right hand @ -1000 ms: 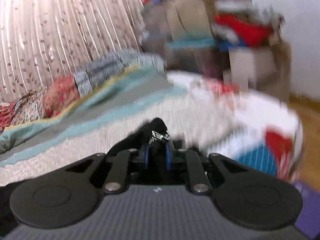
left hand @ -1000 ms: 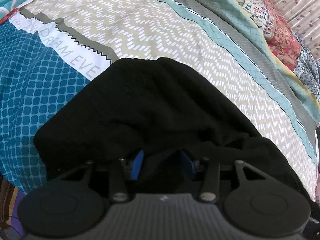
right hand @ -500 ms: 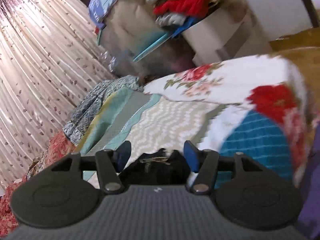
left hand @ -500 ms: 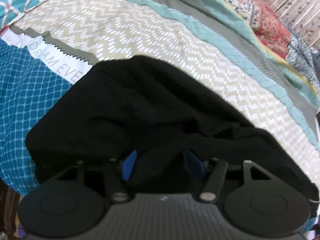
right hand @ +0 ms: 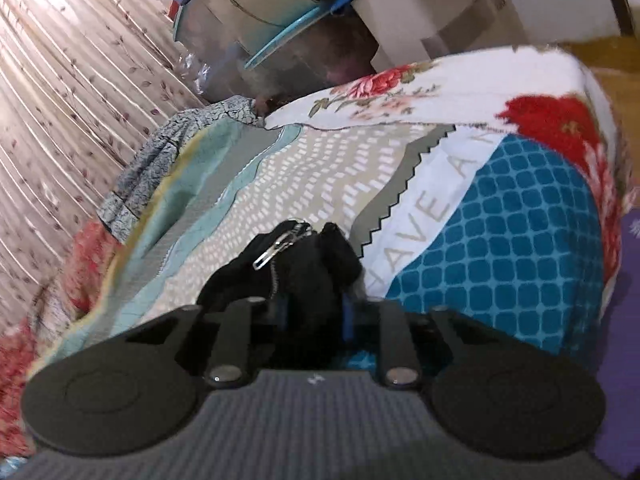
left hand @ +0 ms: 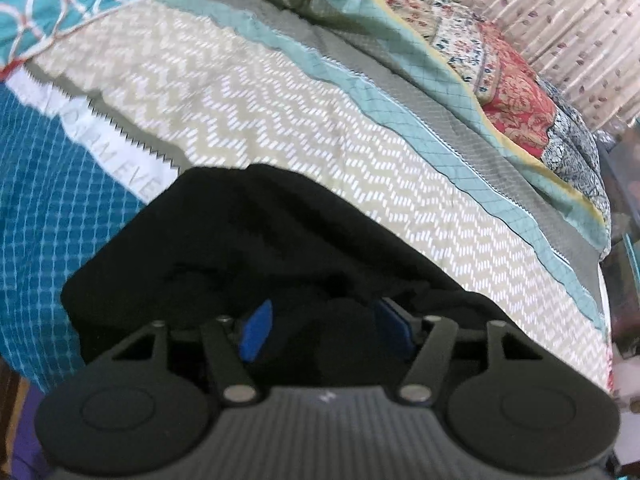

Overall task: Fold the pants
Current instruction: 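Grasp the black pants near the zipper with the right gripper and lift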

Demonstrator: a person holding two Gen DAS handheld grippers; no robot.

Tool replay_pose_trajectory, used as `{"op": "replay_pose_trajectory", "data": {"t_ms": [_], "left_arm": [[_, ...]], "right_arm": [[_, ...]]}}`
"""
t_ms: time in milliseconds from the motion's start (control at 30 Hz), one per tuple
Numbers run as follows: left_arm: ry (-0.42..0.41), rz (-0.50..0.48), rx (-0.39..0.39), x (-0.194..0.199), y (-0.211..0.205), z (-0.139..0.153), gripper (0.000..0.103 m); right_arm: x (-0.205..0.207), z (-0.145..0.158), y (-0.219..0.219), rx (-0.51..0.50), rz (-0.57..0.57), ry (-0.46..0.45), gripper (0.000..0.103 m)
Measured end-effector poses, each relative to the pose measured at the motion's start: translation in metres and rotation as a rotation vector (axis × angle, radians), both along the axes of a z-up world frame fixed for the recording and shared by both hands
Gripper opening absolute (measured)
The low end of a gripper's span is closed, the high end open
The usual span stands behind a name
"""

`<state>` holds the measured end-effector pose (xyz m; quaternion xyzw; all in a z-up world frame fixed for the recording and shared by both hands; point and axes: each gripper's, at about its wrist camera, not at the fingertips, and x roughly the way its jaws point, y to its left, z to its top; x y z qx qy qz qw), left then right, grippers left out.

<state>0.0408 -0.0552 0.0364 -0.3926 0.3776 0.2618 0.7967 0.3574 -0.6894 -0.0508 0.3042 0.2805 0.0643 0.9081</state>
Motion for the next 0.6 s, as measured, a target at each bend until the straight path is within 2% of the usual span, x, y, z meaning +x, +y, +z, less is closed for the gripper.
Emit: {"op": "replay_pose_trajectory", "data": {"t_ms": [100, 200, 300, 400, 500, 567, 600], "left_arm": [[-0.009, 0.003, -0.028, -0.004, 0.002, -0.004, 0.059], [-0.024, -0.001, -0.03, -0.008, 0.001, -0.003, 0.059], [-0.05, -0.001, -0.048, -0.015, 0.002, -0.004, 0.059], [-0.072, -0.004, -0.062, -0.025, 0.002, -0.006, 0.059], [-0.098, 0.001, -0.075, -0.038, 0.008, -0.007, 0.059], [-0.121, 0.011, -0.079, -0.052, 0.016, -0.006, 0.059], [-0.127, 0.017, -0.079, -0.058, 0.02, -0.006, 0.06]], "right_arm": [[-0.01, 0.012, 0.003, -0.009, -0.009, -0.028, 0.022], [-0.02, 0.039, 0.016, 0.003, 0.041, -0.1, 0.02], [-0.036, 0.073, 0.052, -0.027, 0.157, -0.201, 0.018], [-0.057, 0.092, 0.11, -0.143, 0.319, -0.278, 0.018], [-0.084, 0.077, 0.177, -0.324, 0.523, -0.283, 0.018], [-0.095, 0.048, 0.215, -0.436, 0.641, -0.214, 0.021], [-0.098, 0.03, 0.23, -0.487, 0.692, -0.159, 0.029]]}}
